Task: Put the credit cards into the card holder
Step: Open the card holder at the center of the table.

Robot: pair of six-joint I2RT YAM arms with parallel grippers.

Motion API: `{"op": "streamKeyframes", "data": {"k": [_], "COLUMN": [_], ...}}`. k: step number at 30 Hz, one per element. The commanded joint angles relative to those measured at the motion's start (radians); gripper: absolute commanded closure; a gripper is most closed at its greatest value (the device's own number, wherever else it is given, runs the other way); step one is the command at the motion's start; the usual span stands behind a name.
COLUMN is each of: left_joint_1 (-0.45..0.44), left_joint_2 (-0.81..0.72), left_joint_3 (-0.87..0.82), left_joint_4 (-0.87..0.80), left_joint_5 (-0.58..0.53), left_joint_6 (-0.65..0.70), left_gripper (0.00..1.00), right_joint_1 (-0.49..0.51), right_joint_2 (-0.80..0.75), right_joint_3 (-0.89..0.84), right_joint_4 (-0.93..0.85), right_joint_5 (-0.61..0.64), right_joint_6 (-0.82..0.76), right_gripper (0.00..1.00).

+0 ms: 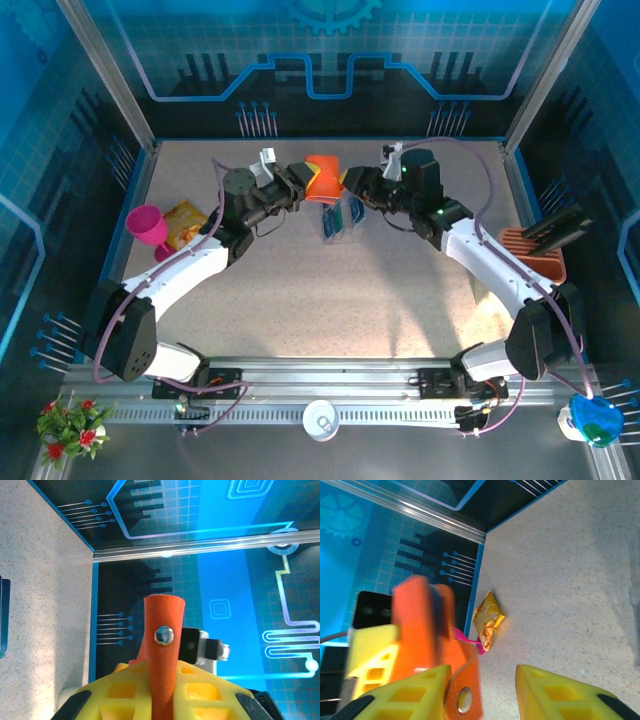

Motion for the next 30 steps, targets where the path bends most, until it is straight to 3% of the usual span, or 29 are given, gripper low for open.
{"op": "streamKeyframes", "data": {"k": [1,18,30], "left_joint_1": [0.005,0.005,0.004], "left_joint_2": [0.003,0.055,0.092], "left_joint_3": [-0.001,0.011,0.028], "left_joint_4": [0.066,0.141,0.214], "left_joint_5": [-0.016,-0.01,-0.021], "left_joint_6": [-0.02,-0.056,-0.099], "left_gripper": [1.0,1.0,1.0], "right_joint_1": [-0.016,-0.022,-0.022], "right_joint_2": [-0.024,0.019,0.064], "right_joint_3": [-0.046,-0.118,-0.163], "right_joint_4": [0.091,0.317,0.462], "right_joint_5": [-0.005,-0.087,-0.129], "right_joint_6": [0.046,0.183,0.277], "right_gripper": [0.63,0.64,0.71]}}
